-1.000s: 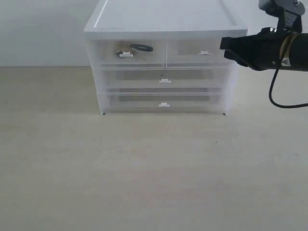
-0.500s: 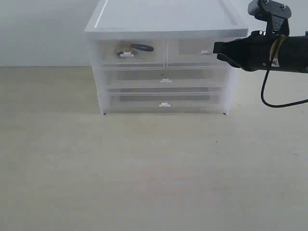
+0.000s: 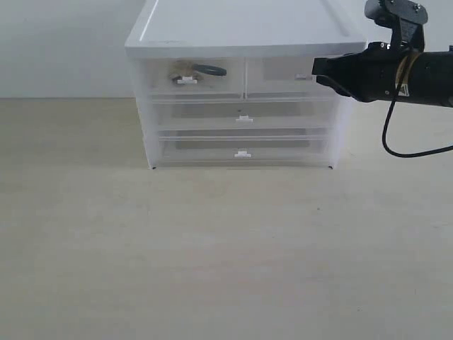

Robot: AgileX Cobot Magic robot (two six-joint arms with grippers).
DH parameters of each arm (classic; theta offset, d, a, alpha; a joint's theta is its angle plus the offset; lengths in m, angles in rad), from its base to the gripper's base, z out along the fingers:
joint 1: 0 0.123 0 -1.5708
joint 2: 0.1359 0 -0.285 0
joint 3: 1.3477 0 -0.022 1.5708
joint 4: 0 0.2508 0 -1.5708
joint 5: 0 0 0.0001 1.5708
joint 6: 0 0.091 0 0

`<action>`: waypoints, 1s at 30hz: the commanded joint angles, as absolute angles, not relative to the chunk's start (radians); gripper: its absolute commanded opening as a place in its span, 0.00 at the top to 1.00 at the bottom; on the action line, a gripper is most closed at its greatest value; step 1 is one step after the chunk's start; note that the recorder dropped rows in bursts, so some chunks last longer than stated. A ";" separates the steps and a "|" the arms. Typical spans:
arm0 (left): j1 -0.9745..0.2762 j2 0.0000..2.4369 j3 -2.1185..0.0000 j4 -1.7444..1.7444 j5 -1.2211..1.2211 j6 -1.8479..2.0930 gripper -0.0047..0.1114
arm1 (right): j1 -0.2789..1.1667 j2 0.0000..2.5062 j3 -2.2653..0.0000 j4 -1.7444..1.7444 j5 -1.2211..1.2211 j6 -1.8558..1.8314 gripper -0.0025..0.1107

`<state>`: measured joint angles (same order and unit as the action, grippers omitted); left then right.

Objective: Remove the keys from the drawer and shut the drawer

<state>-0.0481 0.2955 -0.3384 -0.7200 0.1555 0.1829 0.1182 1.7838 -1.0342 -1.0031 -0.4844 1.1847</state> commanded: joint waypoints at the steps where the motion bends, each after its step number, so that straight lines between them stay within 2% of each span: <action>1: -0.091 0.534 -0.550 -0.783 0.323 0.408 0.92 | 0.112 1.787 -1.049 -0.934 -0.488 1.170 0.98; 4: -0.109 0.757 -0.686 -0.908 0.434 0.735 0.92 | 0.112 1.787 -1.049 -0.937 -0.488 1.168 0.98; 9: -0.115 1.101 -0.828 -1.136 0.487 1.238 0.92 | 0.112 1.787 -1.049 -0.937 -0.488 1.168 0.98; 14: -0.115 1.380 -0.872 -1.456 0.522 1.346 0.92 | 0.112 1.787 -1.049 -0.937 -0.488 1.168 0.98; 18: -0.115 1.614 -0.919 -1.732 0.777 1.538 0.92 | 0.112 1.787 -1.049 -0.937 -0.488 1.168 0.98; 20: -0.115 1.701 -0.946 -1.744 0.864 1.568 0.92 | 0.112 1.787 -1.049 -0.937 -0.488 1.168 0.98; 24: -0.115 1.833 -0.999 -1.744 0.870 1.538 0.91 | 0.112 1.787 -1.049 -0.935 -0.488 1.165 0.98; 27: -0.115 1.888 -1.040 -1.744 0.873 1.525 0.81 | 0.112 1.787 -1.049 -0.933 -0.488 1.150 0.98; 30: -0.111 1.896 -1.074 -1.744 0.873 1.519 0.62 | 0.112 1.787 -1.049 -0.933 -0.488 1.150 0.98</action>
